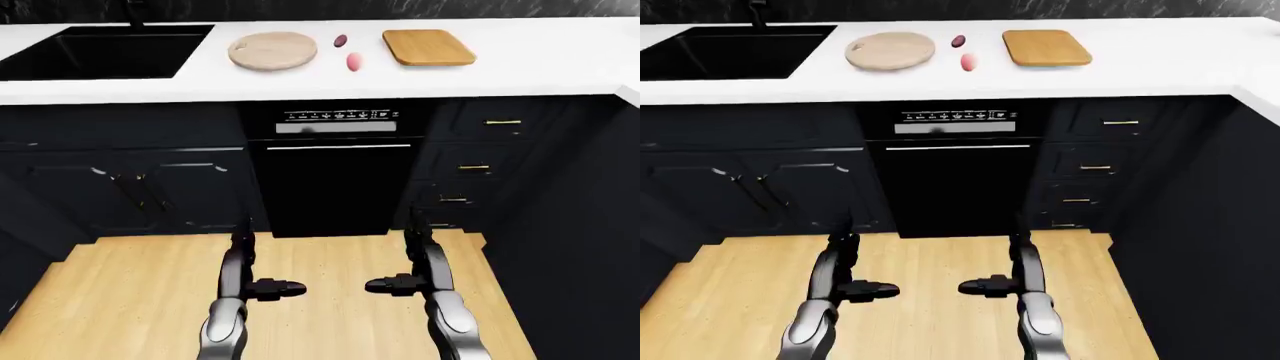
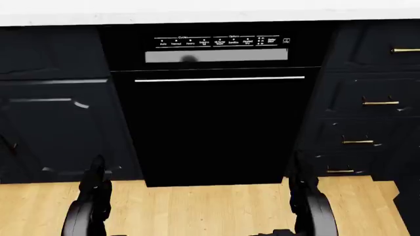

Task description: Place the apricot and the date on separate cutting boards.

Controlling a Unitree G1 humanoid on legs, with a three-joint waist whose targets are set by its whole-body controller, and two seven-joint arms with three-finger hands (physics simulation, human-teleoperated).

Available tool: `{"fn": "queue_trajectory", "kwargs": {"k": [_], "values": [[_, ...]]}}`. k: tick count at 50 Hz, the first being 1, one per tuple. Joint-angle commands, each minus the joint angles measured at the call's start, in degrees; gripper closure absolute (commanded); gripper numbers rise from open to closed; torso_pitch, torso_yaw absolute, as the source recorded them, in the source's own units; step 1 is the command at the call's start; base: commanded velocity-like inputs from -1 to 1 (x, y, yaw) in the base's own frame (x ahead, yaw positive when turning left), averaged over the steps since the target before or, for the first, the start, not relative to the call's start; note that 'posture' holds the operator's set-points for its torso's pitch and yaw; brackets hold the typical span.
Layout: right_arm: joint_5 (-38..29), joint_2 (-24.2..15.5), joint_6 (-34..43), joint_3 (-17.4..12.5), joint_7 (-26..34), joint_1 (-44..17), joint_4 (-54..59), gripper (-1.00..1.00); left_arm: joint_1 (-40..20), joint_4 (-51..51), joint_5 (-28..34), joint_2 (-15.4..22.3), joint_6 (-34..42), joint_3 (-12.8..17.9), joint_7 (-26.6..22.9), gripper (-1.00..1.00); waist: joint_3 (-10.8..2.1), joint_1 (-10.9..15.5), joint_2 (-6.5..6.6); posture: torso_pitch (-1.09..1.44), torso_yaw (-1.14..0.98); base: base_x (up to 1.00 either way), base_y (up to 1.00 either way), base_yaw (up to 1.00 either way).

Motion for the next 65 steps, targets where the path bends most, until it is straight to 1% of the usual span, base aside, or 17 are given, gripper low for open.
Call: {"fn": "queue_trajectory", "kwargs": {"k": [1, 3, 5, 8, 26, 27, 32, 41, 46, 47, 49, 55, 59, 60, 61, 62, 65], "values": [[0.59, -0.43, 1.44, -0.35, -0.36, -1.40, -11.55, -1.00, -1.59, -10.17, 0.00, 0.50, 1.28, -0.13, -0.06, -1.00, -0.05, -0.12, -0.45, 0.00, 0.00, 0.00, 0.00, 0.00], [0.96, -0.53, 5.44, -0.62, -0.48, -1.68, -16.73, -1.00, -1.65, -13.55, 0.45, 0.60, 4.25, -0.21, -0.24, -1.00, -3.76, 0.42, -0.07, 0.00, 0.00, 0.00, 0.00, 0.00], [1.06, -0.55, 5.45, -0.90, -0.23, -1.59, -17.62, -1.00, -1.94, -15.87, 0.81, 0.72, 6.40, -0.03, -0.50, -1.00, -1.34, 0.39, -0.46, 0.00, 0.00, 0.00, 0.00, 0.00], [1.26, -0.88, 9.72, -1.42, -0.31, -2.64, -22.39, -1.00, -2.99, -19.55, 1.66, 0.96, 10.25, -0.11, -0.98, -1.00, -4.23, 0.47, -0.47, 0.00, 0.00, 0.00, 0.00, 0.00], [4.89, -8.13, 34.61, -8.87, -0.16, -19.62, -41.96, -1.00, -21.73, -33.68, 5.42, 6.31, 36.66, 3.47, -6.67, -1.00, -5.09, 0.61, -0.48, 0.00, 0.00, 0.00, 0.00, 0.00], [5.41, -8.33, 36.25, -9.04, -0.62, -20.73, -43.08, -1.00, -22.88, -35.22, 5.59, 6.82, 39.01, 3.68, -6.86, -1.00, -6.25, 0.58, -0.21, 0.00, 0.00, 0.09, 0.00, 0.00], [6.79, -9.48, 38.75, -9.11, -1.26, -23.37, -44.96, -1.00, -24.90, -39.20, 6.37, 8.22, 43.96, 4.31, -7.89, -1.00, -3.27, 0.47, 0.12, 0.00, 0.00, 0.16, 0.00, 0.00], [9.88, -11.39, 41.34, -10.57, -3.06, -26.93, -45.92, -1.00, -30.46, -42.16, 8.05, 9.44, 51.04, 3.58, -9.05, -1.00, -2.96, 0.47, -0.09, 0.00, 0.00, 0.24, 0.00, 0.00], [10.40, -12.01, 41.64, -10.11, -3.44, -27.71, -45.98, -1.00, -32.29, -42.85, 8.59, 10.18, 52.94, 4.03, -9.73, -1.00, -2.48, 0.04, 4.33, 0.00, 0.00, 0.27, 0.00, 0.00], [10.52, -12.08, 41.93, -10.10, -3.56, -28.24, -45.98, -1.00, -33.01, -42.78, 8.70, 10.46, 53.40, 3.98, -9.92, -1.00, -2.89, 0.47, 2.34, 0.00, 0.00, 0.28, 0.00, 0.00], [11.01, -12.49, 43.55, -10.22, -3.97, -29.95, -46.28, -1.00, -34.27, -42.86, 8.79, 10.88, 54.25, 4.19, -10.26, -1.00, -2.51, 0.43, 3.52, 0.00, 0.00, 0.32, 0.00, 0.00], [11.20, -13.23, 44.05, -9.64, -4.14, -32.84, -45.00, -1.00, -35.74, -42.74, 9.11, 11.76, 55.25, 4.58, -10.97, -1.00, -2.58, 1.02, 1.29, 0.00, 0.00, 0.33, 0.00, 0.00], [11.00, -13.05, 44.03, -8.97, -4.42, -33.53, -44.67, -1.00, -36.40, -41.75, 8.87, 11.72, 54.64, 4.70, -10.91, -1.00, -3.51, 1.67, -3.12, 0.00, 0.00, 0.36, 0.00, 0.00], [11.30, -13.04, 44.59, -9.16, -4.50, -34.11, -44.78, -1.00, -36.87, -41.64, 8.82, 12.00, 54.84, 4.84, -11.02, -1.00, -3.89, 1.66, -3.37, 0.00, 0.00, 0.36, 0.00, 0.00], [10.95, -12.78, 43.25, -8.83, -4.41, -33.05, -44.59, -1.00, -37.09, -41.39, 8.77, 11.99, 54.65, 4.80, -10.94, -1.00, -2.69, 0.96, -2.64, 0.00, 0.00, 0.36, 0.00, 0.00], [10.68, -12.56, 42.80, -8.39, -4.33, -32.69, -44.49, -1.00, -37.07, -41.06, 8.73, 11.96, 54.32, 4.77, -10.85, -1.00, -2.12, 1.32, -3.57, 0.00, 0.00, 0.37, 0.00, 0.00], [10.46, -12.49, 43.54, -8.07, -4.35, -33.96, -44.16, -1.00, -37.79, -40.53, 8.64, 12.14, 54.22, 4.76, -10.75, -1.00, -2.52, 0.60, -2.61, 0.00, 0.00, 0.36, 0.00, 0.00]]}}
